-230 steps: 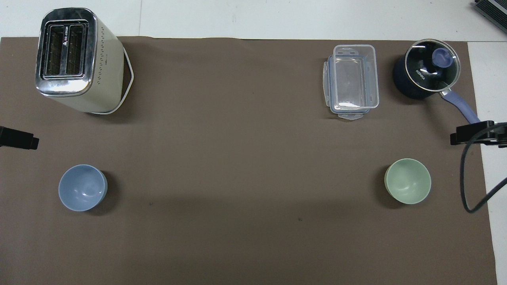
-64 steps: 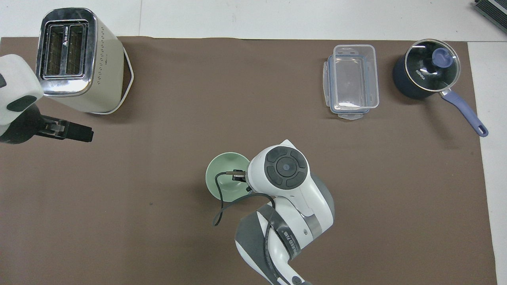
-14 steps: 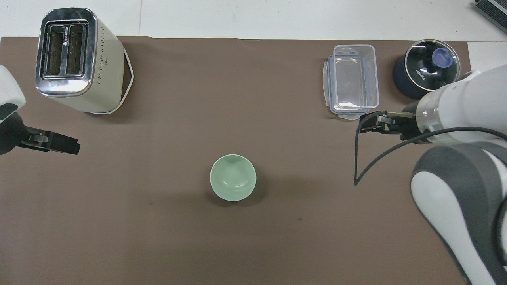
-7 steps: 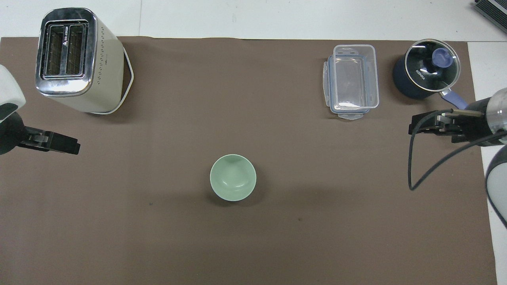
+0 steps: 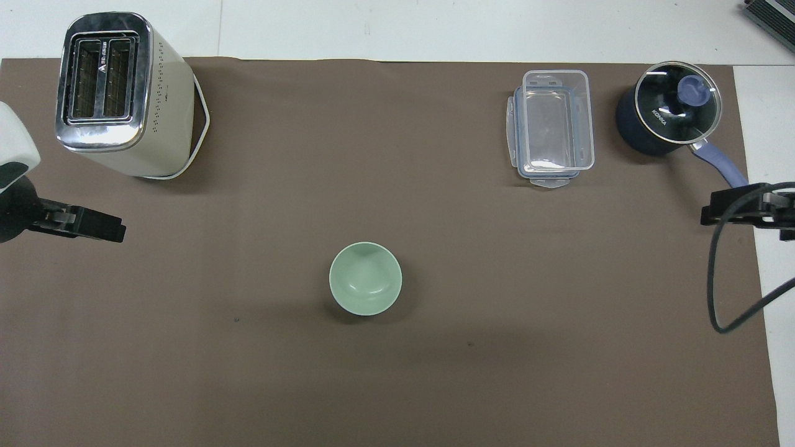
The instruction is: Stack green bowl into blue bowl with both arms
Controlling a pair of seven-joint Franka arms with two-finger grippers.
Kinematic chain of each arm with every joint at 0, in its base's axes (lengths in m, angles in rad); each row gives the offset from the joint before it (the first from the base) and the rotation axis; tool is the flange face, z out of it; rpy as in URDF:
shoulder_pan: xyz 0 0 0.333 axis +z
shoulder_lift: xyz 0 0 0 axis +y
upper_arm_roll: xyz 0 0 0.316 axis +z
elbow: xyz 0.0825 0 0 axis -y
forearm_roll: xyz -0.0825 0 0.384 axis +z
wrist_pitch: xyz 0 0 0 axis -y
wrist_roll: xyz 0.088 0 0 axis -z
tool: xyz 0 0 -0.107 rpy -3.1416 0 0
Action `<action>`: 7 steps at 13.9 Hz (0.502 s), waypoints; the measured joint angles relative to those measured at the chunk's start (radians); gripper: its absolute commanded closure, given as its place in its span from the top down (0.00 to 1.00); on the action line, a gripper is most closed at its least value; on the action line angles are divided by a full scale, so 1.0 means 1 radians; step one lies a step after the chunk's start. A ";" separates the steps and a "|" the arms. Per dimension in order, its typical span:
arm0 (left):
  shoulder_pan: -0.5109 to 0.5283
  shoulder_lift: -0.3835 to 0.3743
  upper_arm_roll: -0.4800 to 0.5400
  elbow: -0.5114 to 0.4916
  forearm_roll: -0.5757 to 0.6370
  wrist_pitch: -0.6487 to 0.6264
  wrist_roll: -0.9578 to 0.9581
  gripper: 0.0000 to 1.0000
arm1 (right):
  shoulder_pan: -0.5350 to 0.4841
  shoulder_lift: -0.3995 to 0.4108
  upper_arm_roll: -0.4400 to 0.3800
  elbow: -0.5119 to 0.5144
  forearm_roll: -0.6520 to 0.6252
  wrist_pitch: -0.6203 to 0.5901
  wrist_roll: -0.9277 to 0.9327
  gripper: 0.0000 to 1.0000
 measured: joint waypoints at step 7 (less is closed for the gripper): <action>0.000 0.000 0.000 0.000 0.000 0.000 0.000 1.00 | -0.005 -0.021 -0.002 -0.033 0.000 0.000 -0.106 1.00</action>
